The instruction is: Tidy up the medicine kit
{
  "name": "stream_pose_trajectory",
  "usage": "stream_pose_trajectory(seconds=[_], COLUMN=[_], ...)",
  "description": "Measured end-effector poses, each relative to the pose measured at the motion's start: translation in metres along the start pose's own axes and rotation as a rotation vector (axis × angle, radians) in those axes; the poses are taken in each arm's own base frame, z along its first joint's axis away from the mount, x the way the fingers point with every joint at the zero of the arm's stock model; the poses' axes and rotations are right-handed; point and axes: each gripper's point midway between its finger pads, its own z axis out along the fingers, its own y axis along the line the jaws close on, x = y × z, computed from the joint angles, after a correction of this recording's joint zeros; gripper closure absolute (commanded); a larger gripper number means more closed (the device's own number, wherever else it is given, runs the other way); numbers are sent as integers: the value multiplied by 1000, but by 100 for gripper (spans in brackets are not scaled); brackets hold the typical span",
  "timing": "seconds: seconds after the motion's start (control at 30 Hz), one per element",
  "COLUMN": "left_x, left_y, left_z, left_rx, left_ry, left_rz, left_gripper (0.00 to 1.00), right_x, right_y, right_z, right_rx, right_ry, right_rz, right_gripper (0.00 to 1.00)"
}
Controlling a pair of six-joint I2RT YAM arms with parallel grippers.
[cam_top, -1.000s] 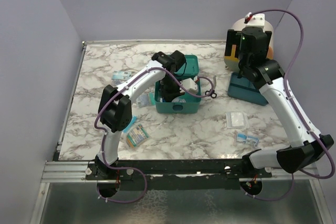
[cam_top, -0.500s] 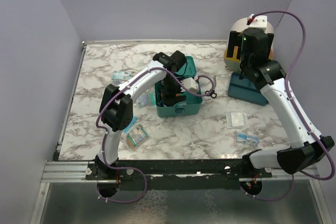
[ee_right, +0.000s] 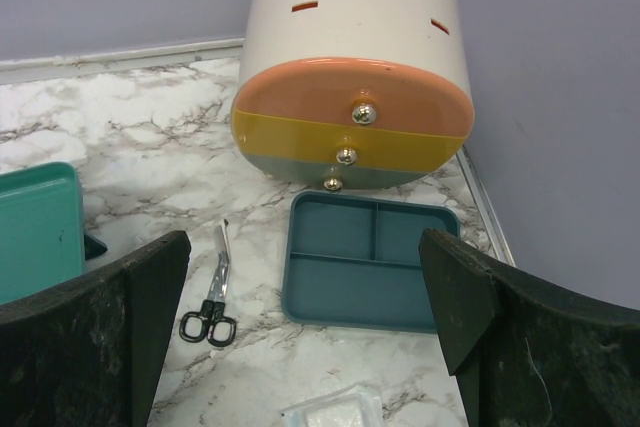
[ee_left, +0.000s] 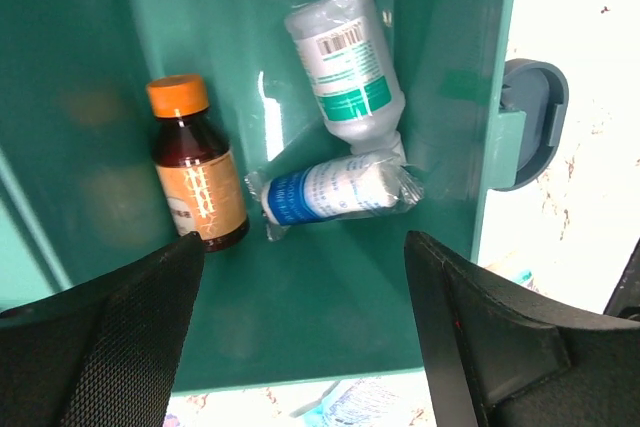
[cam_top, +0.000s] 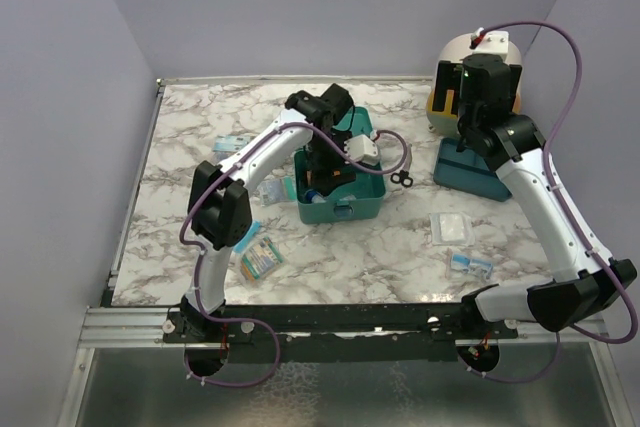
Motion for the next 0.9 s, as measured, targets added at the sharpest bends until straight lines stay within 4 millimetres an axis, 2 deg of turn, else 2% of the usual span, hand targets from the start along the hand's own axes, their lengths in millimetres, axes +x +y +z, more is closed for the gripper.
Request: stream_pose_trajectory(seconds=[0.17, 0.37, 0.53, 0.6, 0.7, 0.83, 0.9], left_x=[-6, -16, -22, -15, 11, 55, 75], left_y=[11, 29, 58, 77, 105, 131, 134], left_z=[-13, -37, -72, -90, -109, -118, -115], left_rx=[-40, -114, -223, -278, -345, -398, -400], left_ry=[-28, -82, -173, -219, -268, -297, -294], left_rz=[1, -22, -122, -205, -365, -556, -631], left_gripper=[17, 17, 17, 17, 17, 17, 17], right_x=[1, 8, 36, 51, 77, 118, 135], right_y=[1, 5, 2, -3, -7, -4, -2], right_z=[1, 5, 16, 22, 25, 21, 19], right_rx=[-3, -8, -10, -6, -5, -21, -30], right_ry=[3, 26, 136, 197, 288, 410, 466], right_rz=[-2, -7, 13, 29, 51, 42, 32], right_gripper=[0, 0, 0, 0, 0, 0, 0])
